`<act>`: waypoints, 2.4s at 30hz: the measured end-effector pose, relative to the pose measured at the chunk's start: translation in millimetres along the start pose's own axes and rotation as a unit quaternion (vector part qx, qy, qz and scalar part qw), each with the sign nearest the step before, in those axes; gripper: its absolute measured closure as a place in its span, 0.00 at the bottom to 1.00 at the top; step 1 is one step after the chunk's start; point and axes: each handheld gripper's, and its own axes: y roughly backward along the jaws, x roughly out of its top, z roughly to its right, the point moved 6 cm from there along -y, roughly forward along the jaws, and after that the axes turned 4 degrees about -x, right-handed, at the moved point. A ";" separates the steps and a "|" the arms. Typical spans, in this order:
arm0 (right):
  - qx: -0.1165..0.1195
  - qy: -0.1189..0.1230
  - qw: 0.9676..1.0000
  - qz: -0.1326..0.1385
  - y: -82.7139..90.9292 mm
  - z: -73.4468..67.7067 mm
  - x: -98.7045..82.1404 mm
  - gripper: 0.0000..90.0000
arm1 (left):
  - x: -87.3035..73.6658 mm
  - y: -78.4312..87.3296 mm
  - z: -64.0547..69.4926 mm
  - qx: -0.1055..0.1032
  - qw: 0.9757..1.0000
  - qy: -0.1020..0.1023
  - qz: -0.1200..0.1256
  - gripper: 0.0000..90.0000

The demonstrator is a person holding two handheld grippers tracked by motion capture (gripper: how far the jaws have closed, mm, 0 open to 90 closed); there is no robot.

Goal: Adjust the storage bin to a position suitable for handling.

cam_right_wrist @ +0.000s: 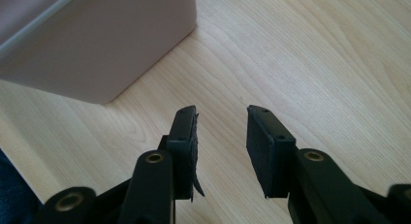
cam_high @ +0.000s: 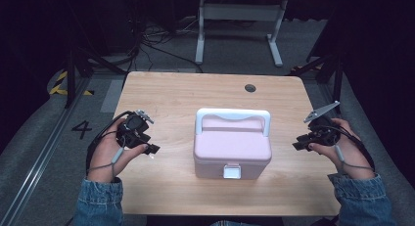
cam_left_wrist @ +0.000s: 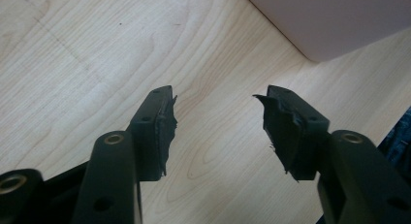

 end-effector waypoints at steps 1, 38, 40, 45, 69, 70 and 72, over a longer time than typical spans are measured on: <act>-0.001 0.000 1.000 0.004 0.6 0.6 -0.3 0.71 | -0.1 -0.7 1.2 -0.003 1.000 -0.004 -0.002 0.55; -0.020 -0.027 0.999 0.030 2.8 2.9 -42.4 0.63 | 78.3 8.8 43.0 -0.098 0.960 -0.101 0.241 0.55; -0.021 -0.028 0.999 0.029 2.5 2.7 -43.6 0.63 | 81.1 7.8 43.6 -0.099 0.959 -0.096 0.248 0.54; -0.018 -0.032 0.999 0.026 0.3 1.2 -45.7 0.62 | 87.4 4.8 48.2 -0.092 0.951 -0.092 0.279 0.54; -0.014 -0.034 0.999 0.027 -7.3 -1.8 -46.9 0.61 | 118.7 -29.5 62.3 -0.031 0.946 -0.076 0.314 0.53; -0.012 -0.034 0.999 0.028 -7.5 -2.3 -46.8 0.61 | 119.8 -30.4 63.1 -0.020 0.945 -0.078 0.316 0.54; -0.011 -0.036 0.999 0.029 -7.8 -3.1 -47.1 0.61 | 121.2 -32.2 64.6 -0.006 0.947 -0.078 0.312 0.55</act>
